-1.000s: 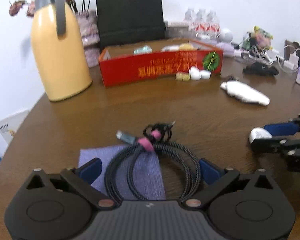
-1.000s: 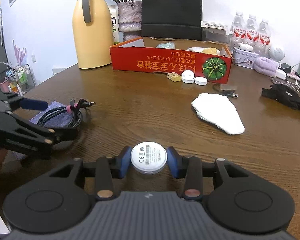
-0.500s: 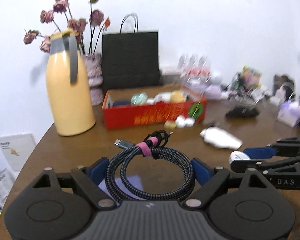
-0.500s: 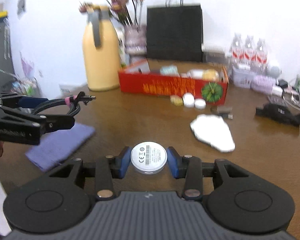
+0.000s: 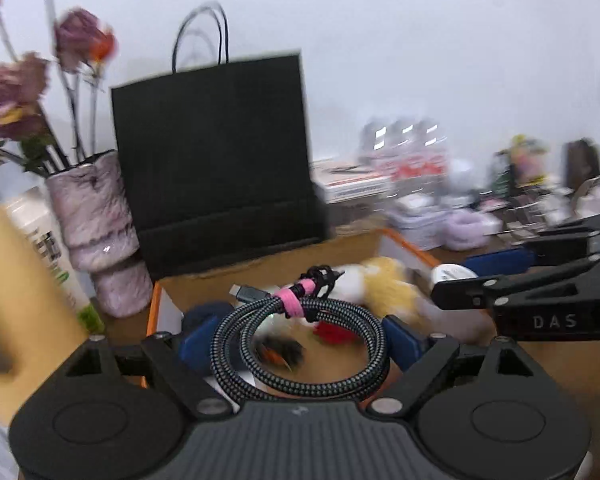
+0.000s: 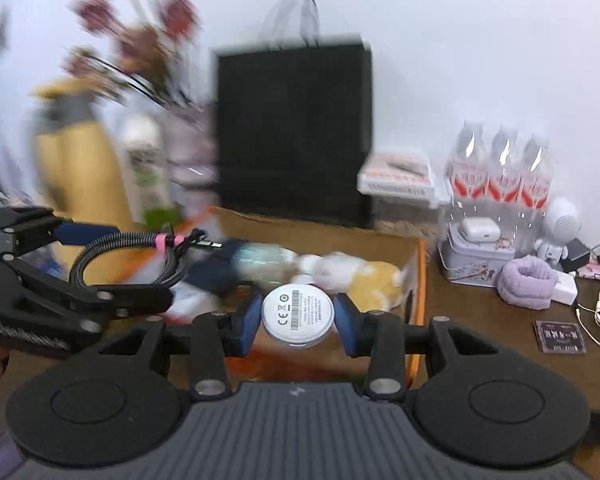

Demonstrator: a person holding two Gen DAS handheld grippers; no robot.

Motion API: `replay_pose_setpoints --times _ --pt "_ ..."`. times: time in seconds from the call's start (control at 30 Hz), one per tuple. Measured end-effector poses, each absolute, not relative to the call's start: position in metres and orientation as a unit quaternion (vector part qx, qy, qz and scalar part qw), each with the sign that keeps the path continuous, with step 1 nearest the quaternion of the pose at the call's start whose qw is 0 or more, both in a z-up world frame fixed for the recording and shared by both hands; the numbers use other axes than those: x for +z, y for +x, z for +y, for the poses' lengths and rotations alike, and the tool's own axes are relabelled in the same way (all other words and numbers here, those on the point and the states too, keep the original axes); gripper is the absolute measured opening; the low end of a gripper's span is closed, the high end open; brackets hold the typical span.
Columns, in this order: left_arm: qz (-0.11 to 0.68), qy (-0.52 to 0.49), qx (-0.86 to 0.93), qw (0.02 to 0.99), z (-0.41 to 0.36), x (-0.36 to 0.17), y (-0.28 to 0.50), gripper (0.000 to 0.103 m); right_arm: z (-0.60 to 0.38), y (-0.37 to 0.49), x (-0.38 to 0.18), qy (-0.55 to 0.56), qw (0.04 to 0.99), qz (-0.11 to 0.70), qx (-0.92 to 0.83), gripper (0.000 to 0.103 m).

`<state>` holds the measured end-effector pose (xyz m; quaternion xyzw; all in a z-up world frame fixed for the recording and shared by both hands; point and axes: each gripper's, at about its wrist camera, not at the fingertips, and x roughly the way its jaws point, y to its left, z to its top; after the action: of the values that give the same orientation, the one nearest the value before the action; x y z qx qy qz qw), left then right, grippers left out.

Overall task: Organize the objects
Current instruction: 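Carry the cable and white puck into the cardboard box and release both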

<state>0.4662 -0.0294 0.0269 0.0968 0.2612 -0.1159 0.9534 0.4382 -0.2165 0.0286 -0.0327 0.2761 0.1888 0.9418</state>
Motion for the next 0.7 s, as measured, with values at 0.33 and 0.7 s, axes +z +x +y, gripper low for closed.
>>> replay_pose_setpoints --times 0.33,0.7 --pt "0.319 0.051 -0.151 0.934 -0.015 -0.028 0.521 0.089 -0.221 0.527 -0.013 0.057 0.923 0.343 0.164 0.072" --pt "0.239 0.096 -0.071 0.964 0.008 0.068 0.403 0.094 -0.234 0.427 0.051 -0.038 0.953 0.256 0.157 0.091"
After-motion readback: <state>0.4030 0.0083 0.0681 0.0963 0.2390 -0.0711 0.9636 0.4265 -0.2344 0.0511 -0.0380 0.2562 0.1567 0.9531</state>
